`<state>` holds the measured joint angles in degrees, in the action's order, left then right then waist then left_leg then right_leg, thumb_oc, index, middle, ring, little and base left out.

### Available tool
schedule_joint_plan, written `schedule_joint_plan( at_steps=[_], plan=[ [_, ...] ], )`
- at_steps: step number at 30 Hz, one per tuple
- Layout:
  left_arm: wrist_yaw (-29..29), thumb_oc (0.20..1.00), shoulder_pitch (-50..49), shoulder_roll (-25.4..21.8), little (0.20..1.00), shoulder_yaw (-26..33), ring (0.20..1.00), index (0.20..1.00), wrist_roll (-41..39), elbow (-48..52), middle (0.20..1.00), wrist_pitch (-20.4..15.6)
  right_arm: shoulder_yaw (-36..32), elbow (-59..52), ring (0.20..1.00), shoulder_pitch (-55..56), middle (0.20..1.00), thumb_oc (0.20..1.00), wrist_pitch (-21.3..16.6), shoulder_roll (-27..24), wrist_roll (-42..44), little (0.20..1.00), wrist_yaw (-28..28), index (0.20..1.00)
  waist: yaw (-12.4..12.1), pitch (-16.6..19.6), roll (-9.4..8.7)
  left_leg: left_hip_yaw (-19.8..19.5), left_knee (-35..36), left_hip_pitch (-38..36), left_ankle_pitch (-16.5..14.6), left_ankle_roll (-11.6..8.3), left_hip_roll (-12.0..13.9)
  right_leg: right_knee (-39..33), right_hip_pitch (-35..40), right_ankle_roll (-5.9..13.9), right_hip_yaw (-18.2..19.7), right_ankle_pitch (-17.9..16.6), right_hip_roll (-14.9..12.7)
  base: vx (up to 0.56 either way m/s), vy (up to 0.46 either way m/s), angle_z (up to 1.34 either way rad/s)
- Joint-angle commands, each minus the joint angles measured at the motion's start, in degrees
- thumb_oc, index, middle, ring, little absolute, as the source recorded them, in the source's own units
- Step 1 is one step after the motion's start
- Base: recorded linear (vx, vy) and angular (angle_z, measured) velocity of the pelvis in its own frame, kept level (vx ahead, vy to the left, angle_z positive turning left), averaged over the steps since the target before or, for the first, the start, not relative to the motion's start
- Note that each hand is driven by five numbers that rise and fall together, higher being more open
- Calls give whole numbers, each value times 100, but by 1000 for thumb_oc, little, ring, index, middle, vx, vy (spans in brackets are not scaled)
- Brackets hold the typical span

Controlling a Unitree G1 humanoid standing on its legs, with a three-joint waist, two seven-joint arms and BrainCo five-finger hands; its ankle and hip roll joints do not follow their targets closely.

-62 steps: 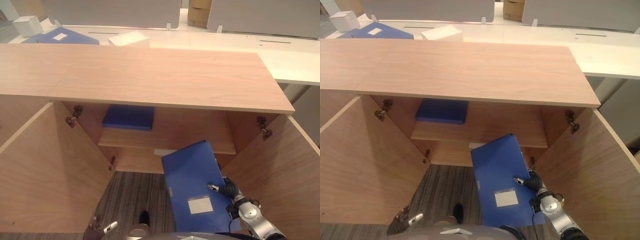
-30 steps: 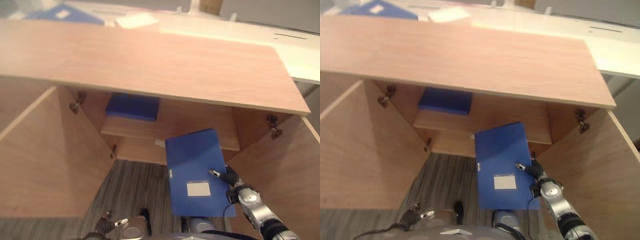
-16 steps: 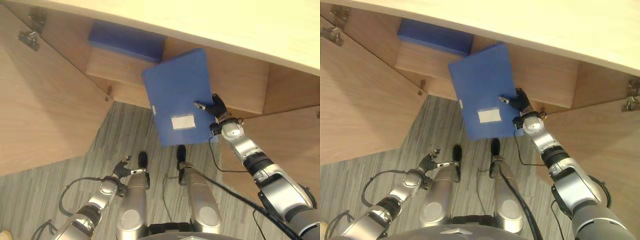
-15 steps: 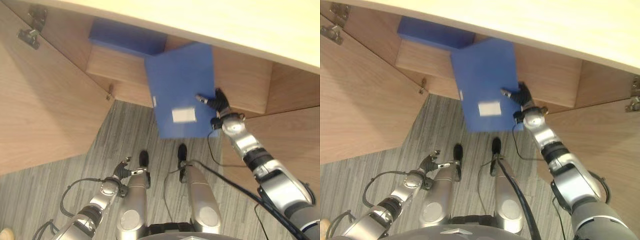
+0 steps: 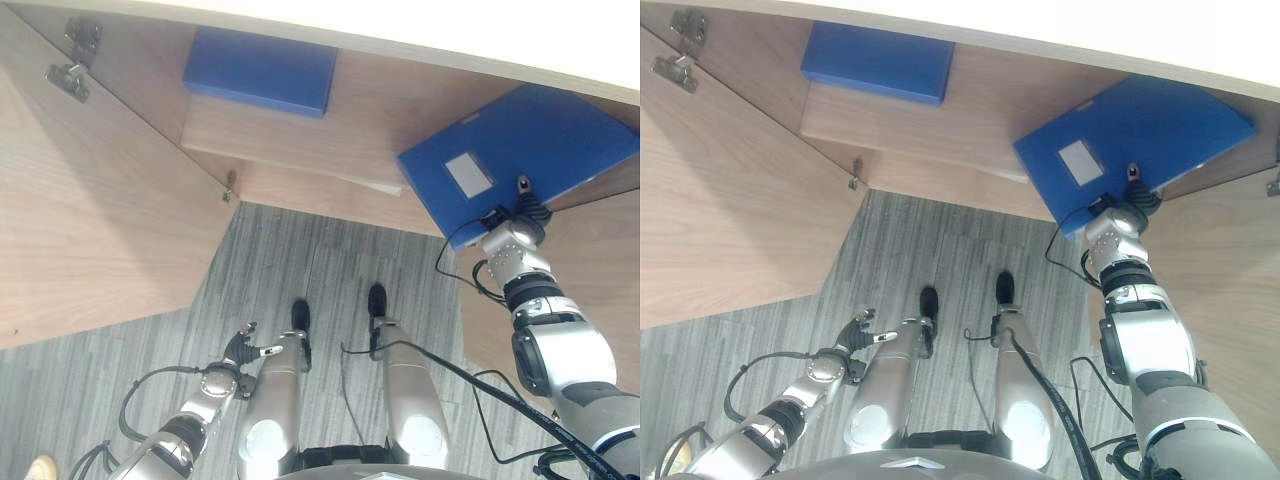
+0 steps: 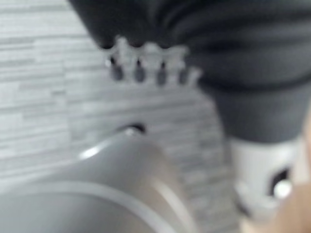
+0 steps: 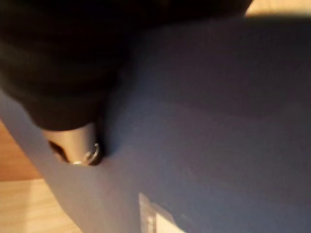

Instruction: Put the empty folder in the office cabinet

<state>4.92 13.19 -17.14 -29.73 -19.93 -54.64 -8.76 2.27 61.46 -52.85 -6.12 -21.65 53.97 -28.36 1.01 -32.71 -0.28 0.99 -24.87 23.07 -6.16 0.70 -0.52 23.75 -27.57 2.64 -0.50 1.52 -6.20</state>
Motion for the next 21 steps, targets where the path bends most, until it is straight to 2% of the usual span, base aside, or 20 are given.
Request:
schedule_joint_plan(
  at_steps=[1,3,8,9,12,16,17,18,21],
  plan=[
    [-107,1000,-476,236,1000,-433,1000,1000,-157,233,1000,26,48,-59,200,-492,200,200,-409,-307,1124,200,-94,200,-189,291,183,-11,-771,-289,-1230,281,-34,-294,-176,-144,-63,-54,256,-18,-70,8],
    [-200,1000,-456,229,1000,-535,1000,1000,-165,310,1000,105,60,-43,200,-674,200,200,-739,-290,1780,200,-331,200,-222,291,206,-35,-1046,-33,-1194,276,-43,-136,-310,-177,-75,17,258,-13,-83,11],
    [-256,1000,-499,264,1000,-559,1000,1000,-268,294,1000,54,85,33,200,-879,200,200,-619,-280,1478,200,-329,200,-263,291,267,-63,-1398,314,-1159,278,-69,32,-420,-232,-52,135,260,33,-39,13],
    [-263,1000,-503,208,1000,-571,1000,1000,-386,412,1000,148,175,24,200,-1021,200,200,-952,-258,1919,200,-488,200,-313,291,297,-81,-1524,526,-1135,285,-77,100,-520,-243,-59,162,245,61,-95,14],
    [-318,1000,-533,156,1000,-609,1000,1000,-443,537,1000,194,137,82,200,-1158,200,200,-1286,-319,1943,200,-419,200,-365,291,340,-112,-1639,701,-1154,294,-104,198,-632,-249,-79,204,225,50,-77,6],
    [-310,1000,-666,28,1000,-615,1000,1000,-531,696,1000,199,250,151,200,-1508,200,200,-1135,-493,1809,200,-323,200,-457,291,436,-175,-1871,1075,-1076,291,-135,396,-832,-314,-107,313,232,87,-106,5],
    [-316,1000,-674,13,1000,-614,1000,1000,-550,720,1000,214,262,151,200,-1527,200,200,-1065,-500,1816,200,-249,200,-462,291,441,-177,-1873,1099,-1076,289,-132,415,-849,-317,-108,323,232,152,-88,4],
    [-299,1000,-760,-68,1000,-611,1000,1000,-589,798,1000,213,343,180,200,-1631,200,200,-994,-544,1787,200,-117,200,-541,291,509,-254,-1835,1107,-1101,259,-113,503,-835,-297,-121,474,260,165,-84,4],
    [-244,1000,-893,-210,1000,-539,1000,1000,-723,931,1000,150,501,244,200,-1828,200,200,-858,-695,1889,200,-3,200,-622,291,594,-294,-1733,1241,-1019,228,-93,554,-936,-295,-167,525,195,109,-66,4]
  ],
)
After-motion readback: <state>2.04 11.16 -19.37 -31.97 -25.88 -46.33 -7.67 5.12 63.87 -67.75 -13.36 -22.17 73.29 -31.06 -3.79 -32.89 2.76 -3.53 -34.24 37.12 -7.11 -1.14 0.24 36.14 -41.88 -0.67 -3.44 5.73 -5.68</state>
